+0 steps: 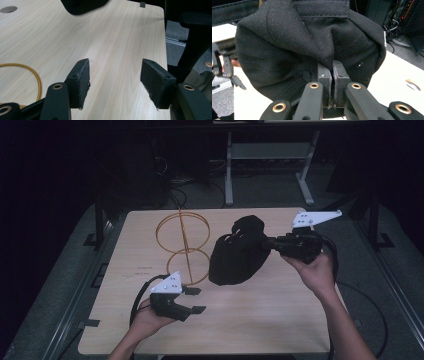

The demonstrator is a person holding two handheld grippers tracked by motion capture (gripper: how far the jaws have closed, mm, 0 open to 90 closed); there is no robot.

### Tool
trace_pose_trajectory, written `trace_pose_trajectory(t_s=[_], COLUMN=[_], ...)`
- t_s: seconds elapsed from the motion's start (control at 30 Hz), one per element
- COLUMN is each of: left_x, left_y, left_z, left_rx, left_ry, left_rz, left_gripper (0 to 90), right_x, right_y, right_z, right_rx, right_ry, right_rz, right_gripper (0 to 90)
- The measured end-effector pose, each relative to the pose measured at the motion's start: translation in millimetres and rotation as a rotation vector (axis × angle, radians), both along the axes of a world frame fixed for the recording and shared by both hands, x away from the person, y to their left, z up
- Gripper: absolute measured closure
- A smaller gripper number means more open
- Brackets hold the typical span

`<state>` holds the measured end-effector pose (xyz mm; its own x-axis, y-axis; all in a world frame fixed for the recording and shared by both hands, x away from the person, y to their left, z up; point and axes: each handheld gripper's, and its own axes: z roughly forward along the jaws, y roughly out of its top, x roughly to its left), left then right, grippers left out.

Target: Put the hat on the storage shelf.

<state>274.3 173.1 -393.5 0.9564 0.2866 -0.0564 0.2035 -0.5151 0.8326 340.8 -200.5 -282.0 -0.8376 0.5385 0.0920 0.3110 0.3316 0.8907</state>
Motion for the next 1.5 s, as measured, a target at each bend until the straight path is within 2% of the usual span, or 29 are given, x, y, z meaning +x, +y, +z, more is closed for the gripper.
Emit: trace_pose_trajectory(t_s=[0.17,0.23,0.33,0.43,0.6,0.77,1.0,1.13,1.3,1.37,1.5], left_x=[-3.7,-4.2,-4.7,-5.2,-4.6,-5.3,-5.2,-4.1,-2.5,-1.6,0.9], left_y=[2.5,2.9,4.9,5.6,6.3,5.0,4.0,4.4,2.8,1.4,0.4], left_z=[-7.3,-8.0,-9.4,-10.5,-11.0,-12.3,-12.6,-12.6,-14.1,-14.3,-16.0], left_rx=[0.005,0.005,-0.001,-0.014,-0.001,0.000,0.000,0.004,0.011,0.001,0.009], left_ry=[0.011,0.010,0.009,0.012,0.004,-0.001,-0.010,-0.014,-0.024,-0.018,-0.014], left_rz=[0.007,0.008,0.010,0.015,0.013,0.010,0.008,0.005,0.011,0.018,0.016], left_gripper=[39.1,38.8,38.2,37.4,37.2,37.1,36.9,36.8,36.5,36.1,35.2], right_x=[10.7,12.1,20.5,26.6,36.4,49.2,60.8,68.0,77.7,80.8,85.5], right_y=[21.1,24.1,40.2,51.1,66.0,85.2,102.6,112.7,128.9,135.6,146.5], right_z=[21.3,24.1,37.2,44.5,53.2,65.1,71.2,70.4,70.4,70.6,68.9], right_rx=[-0.003,-0.004,-0.007,-0.003,-0.010,-0.037,-0.059,-0.058,-0.068,-0.067,-0.063], right_ry=[-0.025,-0.023,-0.034,-0.035,-0.040,-0.044,-0.051,-0.035,-0.055,-0.058,-0.065], right_rz=[0.033,0.038,0.059,0.074,0.088,0.094,0.102,0.097,0.103,0.097,0.097], right_gripper=[87.0,87.0,87.0,86.9,86.9,86.7,86.5,86.5,86.1,85.9,85.6])
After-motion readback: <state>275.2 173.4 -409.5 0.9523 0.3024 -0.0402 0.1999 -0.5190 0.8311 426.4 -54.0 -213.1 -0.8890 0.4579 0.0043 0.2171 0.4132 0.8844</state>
